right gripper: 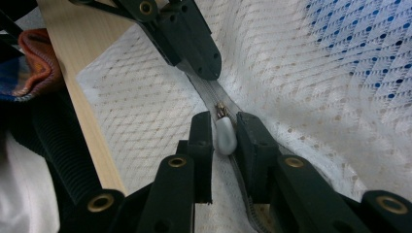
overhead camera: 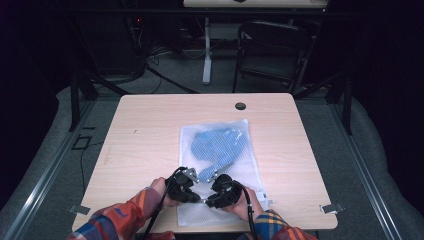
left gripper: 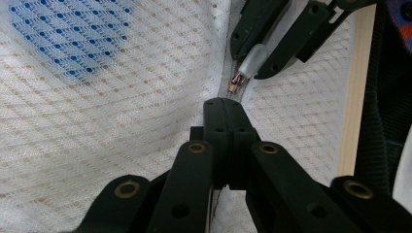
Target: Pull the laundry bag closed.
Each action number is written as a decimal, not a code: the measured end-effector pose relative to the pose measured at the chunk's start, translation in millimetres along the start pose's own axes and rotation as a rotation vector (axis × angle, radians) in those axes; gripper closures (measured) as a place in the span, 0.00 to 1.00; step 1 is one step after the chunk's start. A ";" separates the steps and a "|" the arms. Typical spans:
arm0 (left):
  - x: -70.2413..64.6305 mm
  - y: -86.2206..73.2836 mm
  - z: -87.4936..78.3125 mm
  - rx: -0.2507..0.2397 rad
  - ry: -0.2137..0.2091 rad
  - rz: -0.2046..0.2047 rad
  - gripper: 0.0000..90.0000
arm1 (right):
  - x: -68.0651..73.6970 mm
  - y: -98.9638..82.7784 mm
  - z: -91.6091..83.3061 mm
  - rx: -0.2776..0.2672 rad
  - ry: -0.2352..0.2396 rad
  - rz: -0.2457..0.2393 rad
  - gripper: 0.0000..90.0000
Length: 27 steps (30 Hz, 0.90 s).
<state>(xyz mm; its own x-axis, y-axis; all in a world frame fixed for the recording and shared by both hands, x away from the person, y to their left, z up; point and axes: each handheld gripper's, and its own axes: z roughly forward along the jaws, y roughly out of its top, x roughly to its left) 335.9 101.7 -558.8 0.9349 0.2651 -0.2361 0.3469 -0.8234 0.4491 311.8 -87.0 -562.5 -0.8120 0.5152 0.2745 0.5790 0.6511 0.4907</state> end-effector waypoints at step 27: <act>0.1 0.0 0.2 0.002 -0.007 0.008 1.00 | 0.1 0.6 -6.4 0.050 -0.027 0.010 0.96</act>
<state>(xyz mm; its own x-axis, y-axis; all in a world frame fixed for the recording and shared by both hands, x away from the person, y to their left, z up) 336.0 101.6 -559.0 0.9372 0.2547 -0.2385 0.3390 -0.8266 0.4493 311.6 -90.2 -556.9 -0.8040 0.5365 0.2563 0.5908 0.6722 0.4461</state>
